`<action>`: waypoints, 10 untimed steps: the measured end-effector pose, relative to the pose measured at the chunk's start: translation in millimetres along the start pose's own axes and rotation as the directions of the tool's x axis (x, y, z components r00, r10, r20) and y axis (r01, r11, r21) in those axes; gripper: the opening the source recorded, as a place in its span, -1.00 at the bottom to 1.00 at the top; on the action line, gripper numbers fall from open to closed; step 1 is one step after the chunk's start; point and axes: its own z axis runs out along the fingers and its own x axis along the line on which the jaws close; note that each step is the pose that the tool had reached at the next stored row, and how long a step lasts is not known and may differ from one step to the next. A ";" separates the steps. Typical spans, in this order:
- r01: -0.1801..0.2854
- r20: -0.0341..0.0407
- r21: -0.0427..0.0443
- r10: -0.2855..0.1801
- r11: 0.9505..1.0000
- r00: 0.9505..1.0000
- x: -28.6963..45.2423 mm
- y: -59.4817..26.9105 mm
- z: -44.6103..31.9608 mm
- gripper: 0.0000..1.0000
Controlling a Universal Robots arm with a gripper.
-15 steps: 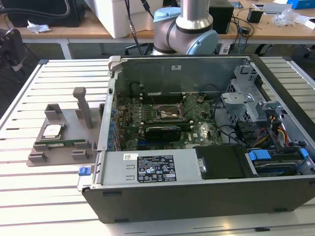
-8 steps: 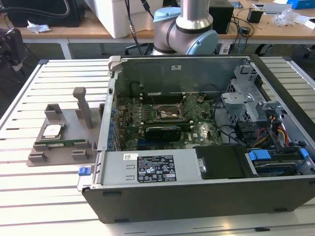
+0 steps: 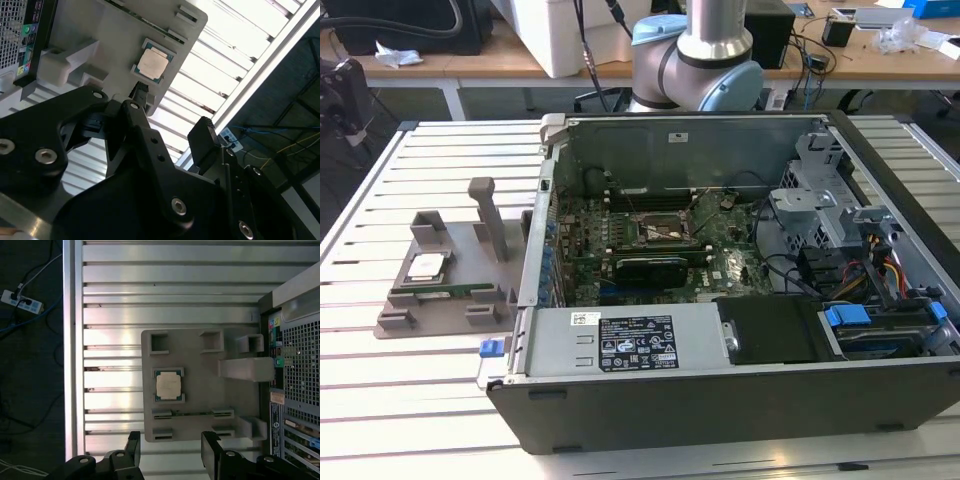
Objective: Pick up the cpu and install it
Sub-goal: 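Pick up the cpu and move it towards the insertion slot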
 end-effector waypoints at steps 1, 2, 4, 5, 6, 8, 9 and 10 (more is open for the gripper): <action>0.000 0.000 0.000 0.000 1.000 1.000 0.0 0.0 1.3 0.20; 0.000 0.000 0.000 0.000 1.000 1.000 0.0 0.0 2.3 0.20; 0.000 0.000 0.000 0.000 1.000 1.000 0.1 -0.1 5.0 0.20; 0.000 0.000 0.000 0.000 1.000 1.000 0.1 -0.1 6.1 0.20; 0.000 0.000 0.000 0.000 1.000 1.000 0.2 -0.1 7.5 0.20; 0.000 0.000 0.000 0.000 1.000 1.000 0.2 -0.1 9.7 0.20; 0.000 0.000 0.000 0.000 1.000 1.000 0.2 -0.1 10.5 0.20; 0.000 0.000 0.000 0.000 1.000 1.000 0.3 -0.1 11.5 0.20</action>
